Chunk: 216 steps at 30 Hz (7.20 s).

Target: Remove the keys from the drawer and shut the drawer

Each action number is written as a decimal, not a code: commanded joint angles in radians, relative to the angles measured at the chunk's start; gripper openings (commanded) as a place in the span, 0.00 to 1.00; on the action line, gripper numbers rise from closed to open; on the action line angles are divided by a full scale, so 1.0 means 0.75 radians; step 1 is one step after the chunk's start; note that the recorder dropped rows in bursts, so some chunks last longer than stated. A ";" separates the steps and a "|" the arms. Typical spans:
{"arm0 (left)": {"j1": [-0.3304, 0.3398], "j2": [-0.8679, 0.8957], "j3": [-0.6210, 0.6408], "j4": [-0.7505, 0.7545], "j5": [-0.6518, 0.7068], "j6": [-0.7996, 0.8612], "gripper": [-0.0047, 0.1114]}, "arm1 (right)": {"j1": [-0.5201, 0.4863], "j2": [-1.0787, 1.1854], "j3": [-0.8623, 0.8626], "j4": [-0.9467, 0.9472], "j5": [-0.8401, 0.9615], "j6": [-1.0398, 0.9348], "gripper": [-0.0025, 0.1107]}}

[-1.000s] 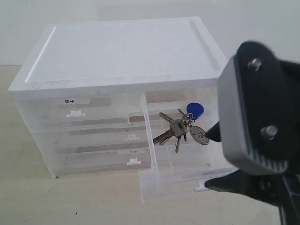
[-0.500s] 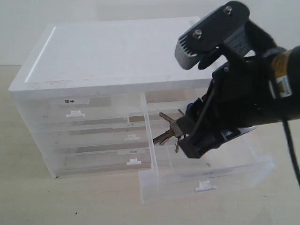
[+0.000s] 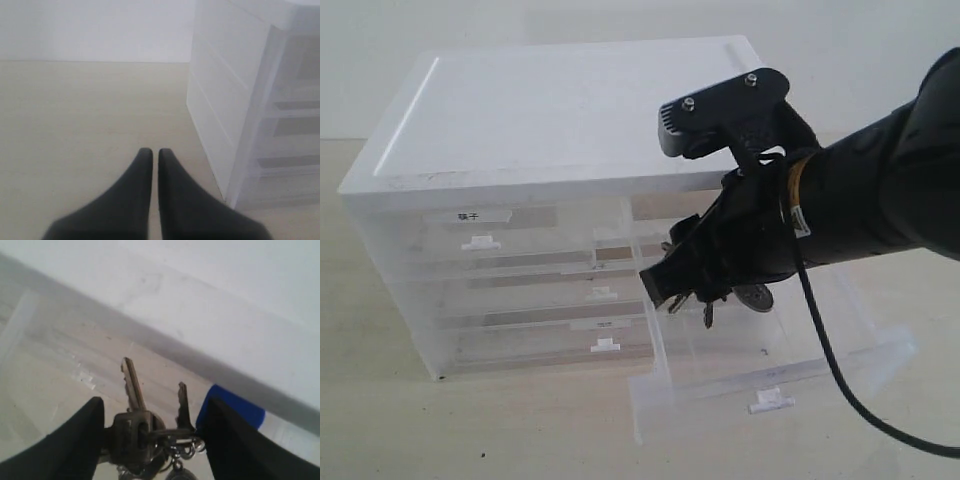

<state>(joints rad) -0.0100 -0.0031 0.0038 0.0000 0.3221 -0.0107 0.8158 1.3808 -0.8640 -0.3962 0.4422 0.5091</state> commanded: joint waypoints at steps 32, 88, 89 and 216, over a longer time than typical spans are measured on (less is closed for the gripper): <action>0.000 0.004 -0.005 0.000 -0.015 0.004 0.08 | 0.070 -0.324 -0.077 -0.048 0.174 -0.269 0.02; 0.000 0.004 -0.005 0.000 -0.015 0.004 0.08 | 0.136 -0.273 -0.248 0.689 0.378 -1.255 0.02; 0.000 0.004 -0.005 0.000 -0.015 0.004 0.08 | 0.136 -0.282 -0.248 0.692 0.560 -1.349 0.02; 0.000 0.004 -0.005 0.000 -0.015 0.004 0.08 | 0.347 0.268 -0.107 0.929 -0.142 -1.901 0.02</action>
<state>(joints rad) -0.0100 -0.0031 0.0038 0.0000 0.3221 -0.0107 1.0800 1.5934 -0.9349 0.2970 0.3395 -0.9067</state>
